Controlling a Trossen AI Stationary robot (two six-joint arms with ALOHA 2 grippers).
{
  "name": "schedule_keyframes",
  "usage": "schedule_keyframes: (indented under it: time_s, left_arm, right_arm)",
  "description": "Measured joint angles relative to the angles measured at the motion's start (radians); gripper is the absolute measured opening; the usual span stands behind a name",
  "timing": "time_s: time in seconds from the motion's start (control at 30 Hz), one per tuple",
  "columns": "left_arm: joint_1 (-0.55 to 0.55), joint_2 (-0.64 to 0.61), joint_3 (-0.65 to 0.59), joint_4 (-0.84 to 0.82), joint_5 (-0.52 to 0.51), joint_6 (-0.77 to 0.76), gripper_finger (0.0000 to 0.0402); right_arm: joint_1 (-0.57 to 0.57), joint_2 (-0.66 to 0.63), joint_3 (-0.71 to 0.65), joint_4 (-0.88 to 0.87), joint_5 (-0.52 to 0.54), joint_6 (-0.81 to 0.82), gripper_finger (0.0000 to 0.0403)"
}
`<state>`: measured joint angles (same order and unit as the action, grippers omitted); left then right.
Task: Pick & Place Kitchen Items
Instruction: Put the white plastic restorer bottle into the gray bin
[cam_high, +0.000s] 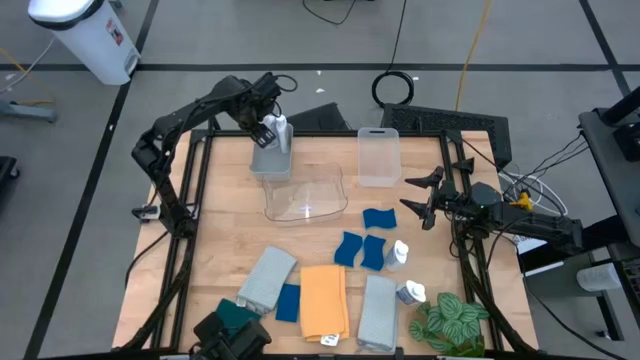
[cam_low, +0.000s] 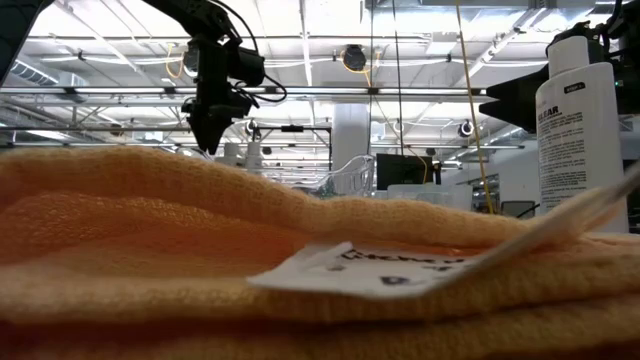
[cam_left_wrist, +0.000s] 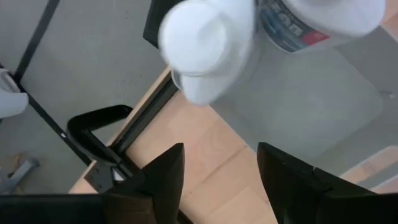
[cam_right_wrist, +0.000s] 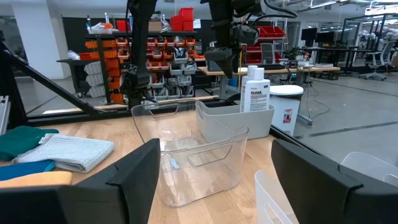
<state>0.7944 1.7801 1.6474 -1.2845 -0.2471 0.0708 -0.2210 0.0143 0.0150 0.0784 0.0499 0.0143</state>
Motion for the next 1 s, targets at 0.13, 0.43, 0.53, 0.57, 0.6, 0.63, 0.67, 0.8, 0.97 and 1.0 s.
schedule_keyframes:
  time_s: [0.13, 0.43, 0.53, 0.57, 0.6, 0.63, 0.67, 0.8, 0.97, 1.0]
  left_arm:
    - [0.000, -0.045, 0.000, 0.007, -0.016, 0.005, 0.0206]
    - [0.001, -0.296, -0.010, 0.100, 0.047, -0.009, 0.0207]
    - [-0.011, -0.419, -0.069, 0.196, 0.129, -0.039, 0.0207]
    - [-0.023, -0.464, -0.100, 0.238, 0.145, -0.046, 0.0207]
    - [-0.037, -0.512, -0.137, 0.282, 0.152, -0.054, 0.0207]
    - [-0.054, -0.563, -0.179, 0.319, 0.153, -0.063, 0.0207]
    - [-0.075, -0.615, -0.223, 0.355, 0.153, -0.075, 0.0207]
    - [-0.192, -0.824, -0.422, 0.517, 0.142, -0.149, 0.0207]
    - [-0.341, -1.045, -0.673, 0.708, 0.142, -0.226, 0.0207]
    - [-0.365, -1.084, -0.714, 0.729, 0.142, -0.239, 0.0207]
  right_arm:
    - [0.000, 0.000, 0.000, 0.000, 0.000, 0.000, 0.0279]
    - [0.000, 0.000, 0.000, 0.000, 0.000, 0.000, 0.0279]
    - [0.000, 0.000, 0.000, 0.000, 0.000, 0.000, 0.0279]
    - [0.000, 0.000, 0.000, 0.000, 0.000, 0.000, 0.0279]
    - [0.000, 0.000, 0.000, 0.000, 0.000, 0.000, 0.0279]
    - [0.000, 0.000, 0.000, 0.000, 0.000, 0.000, 0.0279]
    - [0.000, 0.000, 0.000, 0.000, 0.000, 0.000, 0.0279]
    - [0.000, 0.000, 0.000, 0.000, 0.000, 0.000, 0.0279]
    - [0.000, 0.000, 0.000, 0.000, 0.000, 0.000, 0.0279]
    - [0.000, 0.000, 0.000, 0.000, 0.000, 0.000, 0.0279]
